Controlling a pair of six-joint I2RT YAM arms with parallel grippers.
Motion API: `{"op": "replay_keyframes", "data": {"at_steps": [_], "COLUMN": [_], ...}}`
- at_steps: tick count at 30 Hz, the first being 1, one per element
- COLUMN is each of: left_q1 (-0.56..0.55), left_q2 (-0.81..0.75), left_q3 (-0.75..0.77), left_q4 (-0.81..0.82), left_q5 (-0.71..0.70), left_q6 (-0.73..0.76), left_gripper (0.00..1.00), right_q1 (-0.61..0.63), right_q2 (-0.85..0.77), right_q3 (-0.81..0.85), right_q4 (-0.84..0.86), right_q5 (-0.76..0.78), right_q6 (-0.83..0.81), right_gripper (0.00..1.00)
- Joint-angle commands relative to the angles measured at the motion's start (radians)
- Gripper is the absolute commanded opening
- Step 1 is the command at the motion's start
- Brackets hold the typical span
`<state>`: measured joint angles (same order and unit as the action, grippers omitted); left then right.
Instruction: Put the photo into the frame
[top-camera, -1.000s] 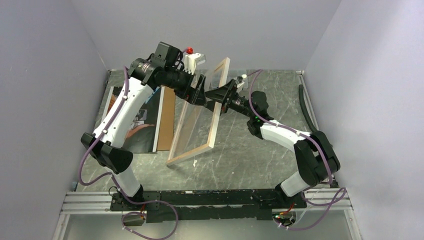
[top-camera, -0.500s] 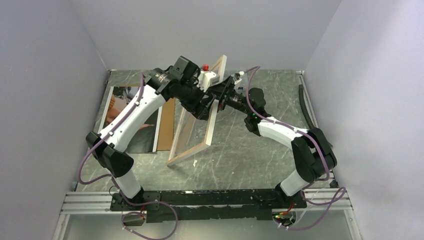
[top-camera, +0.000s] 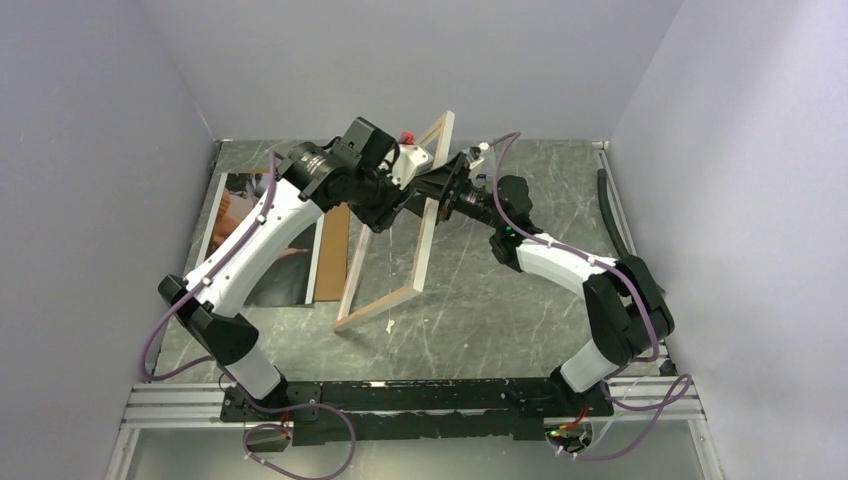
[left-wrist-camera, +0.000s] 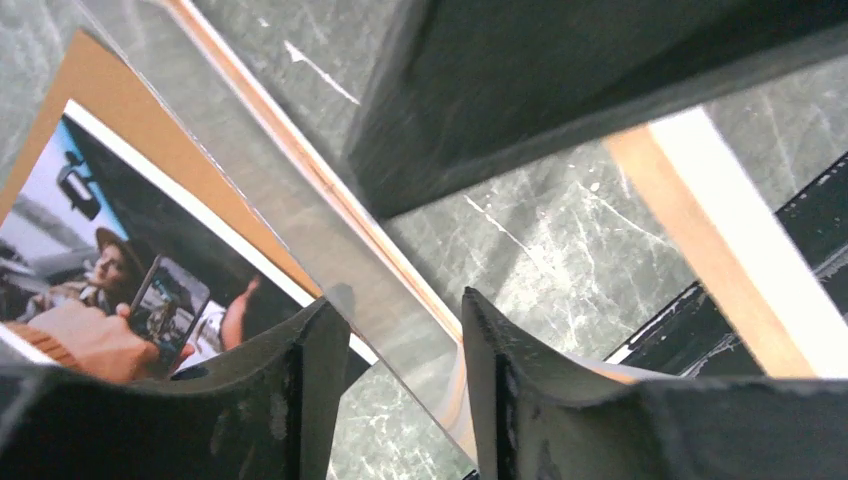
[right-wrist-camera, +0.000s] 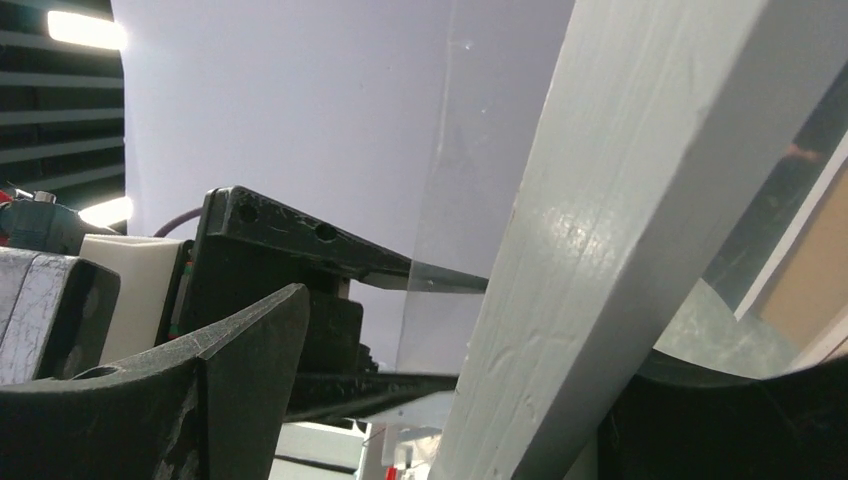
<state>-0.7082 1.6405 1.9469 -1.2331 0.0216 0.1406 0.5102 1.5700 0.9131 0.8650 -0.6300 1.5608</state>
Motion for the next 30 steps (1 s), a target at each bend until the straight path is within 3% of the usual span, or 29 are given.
{"op": "replay_keyframes", "data": {"at_steps": [1, 5, 9, 14, 19, 23, 30], "left_q1": [0.001, 0.001, 0.001, 0.002, 0.001, 0.001, 0.002], "left_q2": [-0.051, -0.057, -0.058, -0.076, -0.082, -0.083, -0.086], "left_q3": [0.019, -0.008, -0.015, -0.032, -0.04, -0.026, 0.01], "left_q4": [-0.015, -0.002, 0.02, 0.065, 0.096, 0.093, 0.058], "left_q5": [-0.085, -0.125, -0.192, -0.267, -0.33, -0.335, -0.237], "left_q6": [0.025, 0.017, -0.001, -0.012, -0.023, -0.043, -0.124], "left_gripper": [0.47, 0.36, 0.17, 0.03, 0.03, 0.03, 0.03], "right_q1": [-0.023, -0.042, -0.068, -0.13, -0.216, -0.28, -0.314], "right_q2": [-0.064, -0.099, -0.139, -0.224, -0.294, -0.307, -0.282], "right_q3": [-0.017, -0.048, -0.058, -0.065, -0.102, -0.149, -0.239], "right_q4": [0.034, -0.019, -0.11, -0.409, -0.802, -0.991, -1.023], "right_q5": [-0.016, -0.043, -0.1, -0.204, -0.224, -0.214, -0.18], "right_q6": [-0.02, -0.05, -0.095, -0.284, -0.589, -0.758, -0.83], "right_gripper": [0.81, 0.82, 0.82, 0.84, 0.84, 0.83, 0.77]}}
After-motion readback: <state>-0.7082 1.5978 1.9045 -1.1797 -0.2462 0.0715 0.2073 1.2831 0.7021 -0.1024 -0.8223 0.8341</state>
